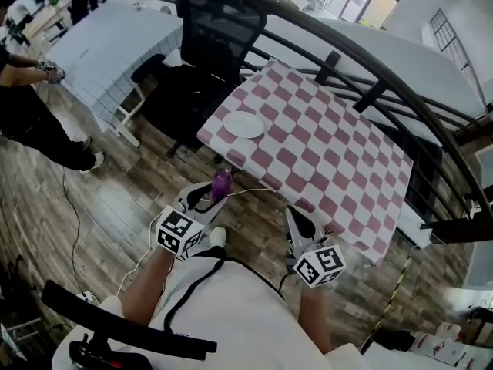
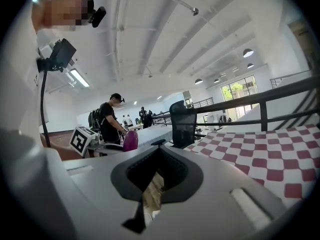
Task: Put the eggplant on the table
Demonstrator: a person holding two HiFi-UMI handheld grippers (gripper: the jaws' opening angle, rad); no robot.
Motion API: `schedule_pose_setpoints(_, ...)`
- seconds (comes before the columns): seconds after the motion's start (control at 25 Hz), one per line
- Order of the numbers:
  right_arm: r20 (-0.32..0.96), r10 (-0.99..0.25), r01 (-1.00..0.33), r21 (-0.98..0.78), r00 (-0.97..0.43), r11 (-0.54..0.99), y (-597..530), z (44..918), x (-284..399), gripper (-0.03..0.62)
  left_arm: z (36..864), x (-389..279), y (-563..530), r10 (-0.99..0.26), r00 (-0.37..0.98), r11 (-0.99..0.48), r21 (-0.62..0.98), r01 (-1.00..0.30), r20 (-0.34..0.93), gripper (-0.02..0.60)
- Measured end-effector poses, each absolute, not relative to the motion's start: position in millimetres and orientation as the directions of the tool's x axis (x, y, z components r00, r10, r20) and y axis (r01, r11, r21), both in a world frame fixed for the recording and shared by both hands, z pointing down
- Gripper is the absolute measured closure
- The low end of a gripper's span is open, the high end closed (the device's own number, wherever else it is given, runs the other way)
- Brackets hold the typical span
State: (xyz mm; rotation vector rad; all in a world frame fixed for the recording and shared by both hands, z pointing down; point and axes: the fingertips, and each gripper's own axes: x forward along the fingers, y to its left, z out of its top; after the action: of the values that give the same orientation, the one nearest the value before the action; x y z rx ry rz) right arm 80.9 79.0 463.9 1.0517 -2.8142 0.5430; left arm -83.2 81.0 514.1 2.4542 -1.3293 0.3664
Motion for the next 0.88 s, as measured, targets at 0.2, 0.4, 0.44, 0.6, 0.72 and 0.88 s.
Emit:
schedule_pose_setpoints(0.2, 0.197, -0.645, -0.670, -0.325, -0.738, 0.668, 50, 466, 53, 0.588, 510, -107, 47, -0.746, 0.566, -0.547, 0.162, -0.821, 0.352, 0.393)
schedule_pose_setpoints(0.4, 0.208, -0.655, -0.682, -0.334, -0.727, 0.651, 29, 470, 29, 0.589, 512, -129, 22, -0.737, 0.578, -0.563, 0.155, -0.812, 0.350, 0.393)
schedule_pose_setpoints(0.44, 0.214, -0.656, -0.687, -0.321, -0.724, 0.652, 25, 470, 24, 0.588, 512, -133, 19, -0.737, 0.579, -0.565, 0.153, -0.811, 0.348, 0.393)
schedule_pose_setpoints(0.6, 0.223, -0.658, -0.694, -0.287, -0.719, 0.661, 13, 468, 6, 0.588, 512, -149, 8, -0.738, 0.580, -0.565, 0.154, -0.811, 0.346, 0.393)
schedule_pose_setpoints(0.72, 0.231, -0.653, -0.692, -0.287, -0.722, 0.663, 8, 470, -4, 0.588, 515, -159, 4, -0.739, 0.577, -0.559, 0.162, -0.813, 0.348, 0.393)
schedule_pose_setpoints(0.88, 0.241, -0.650, -0.693, -0.284, -0.721, 0.663, 6, 470, -10, 0.588, 519, -164, 3, -0.734, 0.581, -0.559, 0.172, -0.811, 0.353, 0.393)
